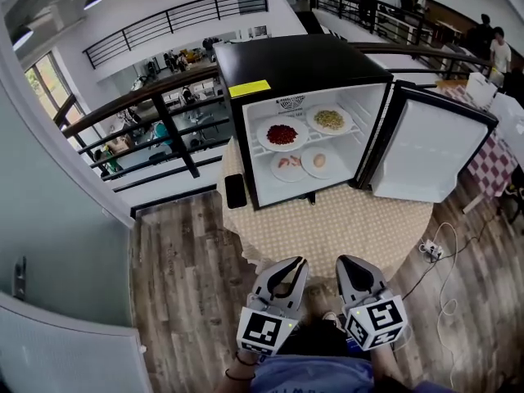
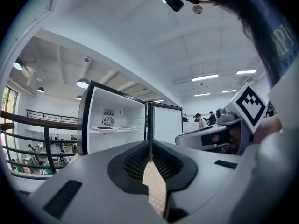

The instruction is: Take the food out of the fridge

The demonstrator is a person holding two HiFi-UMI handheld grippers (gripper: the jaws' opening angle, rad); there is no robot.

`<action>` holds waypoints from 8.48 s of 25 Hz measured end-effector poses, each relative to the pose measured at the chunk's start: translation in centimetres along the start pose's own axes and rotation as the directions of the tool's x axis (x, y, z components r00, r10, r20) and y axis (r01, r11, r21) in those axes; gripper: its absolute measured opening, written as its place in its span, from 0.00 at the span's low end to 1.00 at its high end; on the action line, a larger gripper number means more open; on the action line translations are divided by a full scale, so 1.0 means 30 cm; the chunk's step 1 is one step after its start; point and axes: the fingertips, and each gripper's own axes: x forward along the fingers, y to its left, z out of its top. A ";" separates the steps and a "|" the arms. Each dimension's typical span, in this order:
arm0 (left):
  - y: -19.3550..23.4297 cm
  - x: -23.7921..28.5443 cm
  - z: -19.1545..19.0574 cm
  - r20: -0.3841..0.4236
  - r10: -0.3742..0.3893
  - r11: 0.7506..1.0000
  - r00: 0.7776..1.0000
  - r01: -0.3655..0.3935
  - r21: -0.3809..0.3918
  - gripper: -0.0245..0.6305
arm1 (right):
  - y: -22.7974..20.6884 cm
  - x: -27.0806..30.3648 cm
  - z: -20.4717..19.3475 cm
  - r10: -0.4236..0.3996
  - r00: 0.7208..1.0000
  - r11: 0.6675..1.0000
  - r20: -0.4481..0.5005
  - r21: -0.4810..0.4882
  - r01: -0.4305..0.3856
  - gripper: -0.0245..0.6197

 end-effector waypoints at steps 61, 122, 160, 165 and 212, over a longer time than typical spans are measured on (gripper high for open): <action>0.676 1.090 -0.584 -0.385 -0.050 0.835 0.922 -0.173 -0.522 0.28 | -0.740 1.006 -0.266 0.117 0.978 0.829 -0.175 0.559 0.001 0.26; 0.492 0.957 -0.612 -0.371 -0.156 0.403 0.916 -0.284 -0.870 0.07 | -0.733 0.831 -0.373 0.144 0.987 0.533 -0.073 0.846 -0.015 0.30; 0.265 0.419 -0.386 -0.199 -0.205 0.477 0.958 -0.080 -0.875 0.07 | -0.471 0.422 -0.285 0.119 0.990 0.572 -0.072 0.820 -0.009 0.14; 0.214 0.333 -0.364 -0.190 -0.205 0.500 0.960 -0.064 -0.863 0.07 | -0.414 0.340 -0.276 0.105 0.993 0.585 -0.055 0.811 -0.017 0.14; -0.468 -0.071 -0.280 -0.176 -0.187 0.545 0.966 -0.048 -0.837 0.10 | -0.285 -0.454 -0.355 0.111 0.992 0.660 -0.052 0.751 -0.035 0.13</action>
